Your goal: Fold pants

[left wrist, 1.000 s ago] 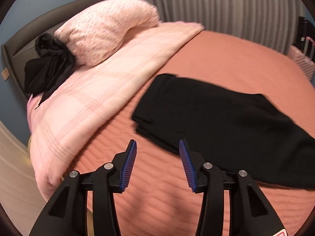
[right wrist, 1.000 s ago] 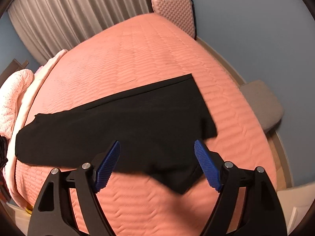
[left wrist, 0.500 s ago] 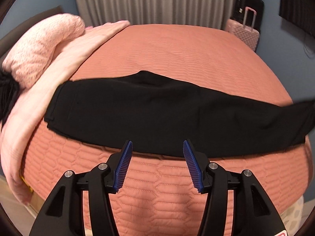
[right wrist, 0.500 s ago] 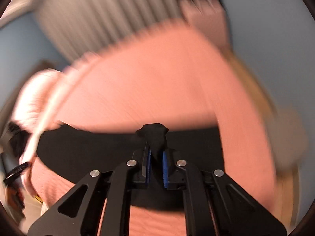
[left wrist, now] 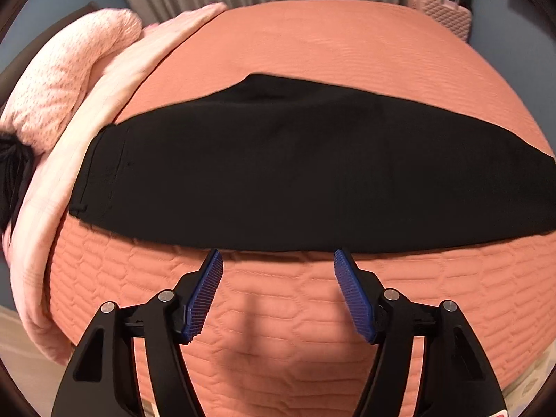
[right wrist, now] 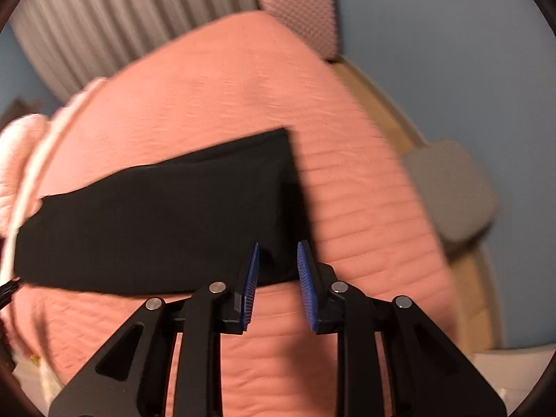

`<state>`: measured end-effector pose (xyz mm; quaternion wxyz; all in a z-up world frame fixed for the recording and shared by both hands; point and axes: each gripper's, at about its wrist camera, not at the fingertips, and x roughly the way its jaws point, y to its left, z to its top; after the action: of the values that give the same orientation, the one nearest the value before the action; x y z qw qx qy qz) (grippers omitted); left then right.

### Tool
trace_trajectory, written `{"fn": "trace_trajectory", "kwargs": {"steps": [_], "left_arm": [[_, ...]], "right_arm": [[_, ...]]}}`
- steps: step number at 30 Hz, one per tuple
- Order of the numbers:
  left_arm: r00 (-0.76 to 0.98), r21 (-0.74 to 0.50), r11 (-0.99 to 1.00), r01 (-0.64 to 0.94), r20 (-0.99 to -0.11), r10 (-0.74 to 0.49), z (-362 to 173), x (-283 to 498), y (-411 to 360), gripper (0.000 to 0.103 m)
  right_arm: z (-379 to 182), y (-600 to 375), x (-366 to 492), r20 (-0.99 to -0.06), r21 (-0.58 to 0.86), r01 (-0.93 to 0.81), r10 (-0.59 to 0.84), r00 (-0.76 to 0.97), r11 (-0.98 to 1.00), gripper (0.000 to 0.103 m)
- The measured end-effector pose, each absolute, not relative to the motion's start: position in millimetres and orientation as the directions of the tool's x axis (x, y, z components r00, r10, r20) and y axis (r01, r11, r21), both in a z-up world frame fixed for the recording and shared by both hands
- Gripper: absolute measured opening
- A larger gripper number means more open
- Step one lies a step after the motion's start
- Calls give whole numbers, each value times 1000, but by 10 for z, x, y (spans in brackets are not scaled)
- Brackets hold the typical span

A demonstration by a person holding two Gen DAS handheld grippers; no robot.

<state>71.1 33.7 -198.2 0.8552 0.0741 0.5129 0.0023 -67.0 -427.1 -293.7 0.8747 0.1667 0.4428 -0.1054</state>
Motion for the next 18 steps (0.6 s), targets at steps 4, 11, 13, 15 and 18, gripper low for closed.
{"fn": "trace_trajectory", "kwargs": {"steps": [4,11,13,15,18], "left_arm": [[456,165,986,-19,-876,156,-2104,810,685,65],[441,241,960,-140,-853,278,-2134,873,1318,65],[427,256,953,-162,-853,301,-2175,909,1455,65],[408,276,941,-194,-850,333,-2236,984,1628,65],[373,259,936,-240,-865,335,-2335,1107,1858,65]], "right_arm": [[-2912,-4248,-332,-837,137,301,-52,544,944,24],[-2721,-4938,-103,-845,145,462,-133,517,875,24],[-2655,-4915,-133,-831,134,453,-149,536,881,33],[-2739,-4899,-21,-848,123,429,-130,514,895,94],[-2943,-4918,165,-875,139,387,-70,480,912,97]]}}
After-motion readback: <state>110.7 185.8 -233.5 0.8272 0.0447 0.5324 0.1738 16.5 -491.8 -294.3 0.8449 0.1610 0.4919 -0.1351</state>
